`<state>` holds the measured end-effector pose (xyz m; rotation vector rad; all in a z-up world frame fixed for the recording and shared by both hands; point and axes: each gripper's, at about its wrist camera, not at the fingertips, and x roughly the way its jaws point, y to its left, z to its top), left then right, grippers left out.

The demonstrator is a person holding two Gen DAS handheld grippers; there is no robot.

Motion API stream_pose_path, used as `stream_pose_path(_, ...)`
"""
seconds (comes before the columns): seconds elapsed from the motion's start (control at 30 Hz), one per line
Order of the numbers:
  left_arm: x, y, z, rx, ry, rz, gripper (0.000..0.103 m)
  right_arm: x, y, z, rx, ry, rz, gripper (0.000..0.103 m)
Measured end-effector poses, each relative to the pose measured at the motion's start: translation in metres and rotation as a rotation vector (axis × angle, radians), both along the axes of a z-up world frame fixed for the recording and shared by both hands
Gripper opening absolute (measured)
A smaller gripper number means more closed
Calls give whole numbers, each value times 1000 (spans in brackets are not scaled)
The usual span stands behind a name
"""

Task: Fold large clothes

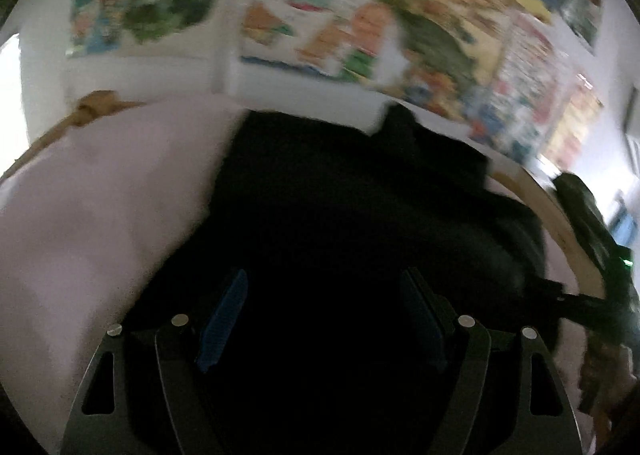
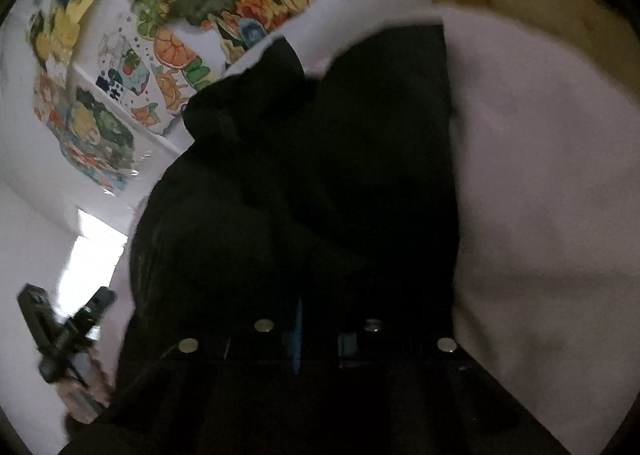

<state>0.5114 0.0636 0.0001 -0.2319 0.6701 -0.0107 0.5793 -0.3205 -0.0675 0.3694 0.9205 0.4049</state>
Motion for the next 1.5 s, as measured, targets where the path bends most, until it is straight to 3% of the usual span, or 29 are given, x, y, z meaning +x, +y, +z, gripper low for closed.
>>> stream_pose_path(0.13,5,19,4,94,-27,23,73,7,5,18,-117,-88,-72,11)
stream_pose_path(0.23,19,21,-3,170,-43,10,73,12,21,18,-272,-125,-83,14)
stream_pose_path(0.37,47,21,-25,226,-2,-20,73,-3,40,23,-488,-240,-129,35)
stream_pose_path(0.43,57,20,-35,242,22,-30,73,-14,54,29,-570,-332,-119,58)
stream_pose_path(0.6,68,16,-56,283,70,-43,74,-21,91,22,-701,-420,10,60)
stream_pose_path(0.67,69,15,-62,292,77,-43,74,-20,101,14,-697,-420,62,60)
stream_pose_path(0.77,72,14,-70,315,91,-34,83,-11,112,-10,-740,-348,143,60)
stream_pose_path(1.03,89,31,-96,208,137,-28,102,25,110,-52,-695,-235,224,60)
stream_pose_path(1.37,88,39,-112,174,113,-22,102,22,112,-70,-699,-314,214,60)
stream_pose_path(1.5,79,51,-106,93,81,-38,102,17,110,-64,-682,-339,204,60)
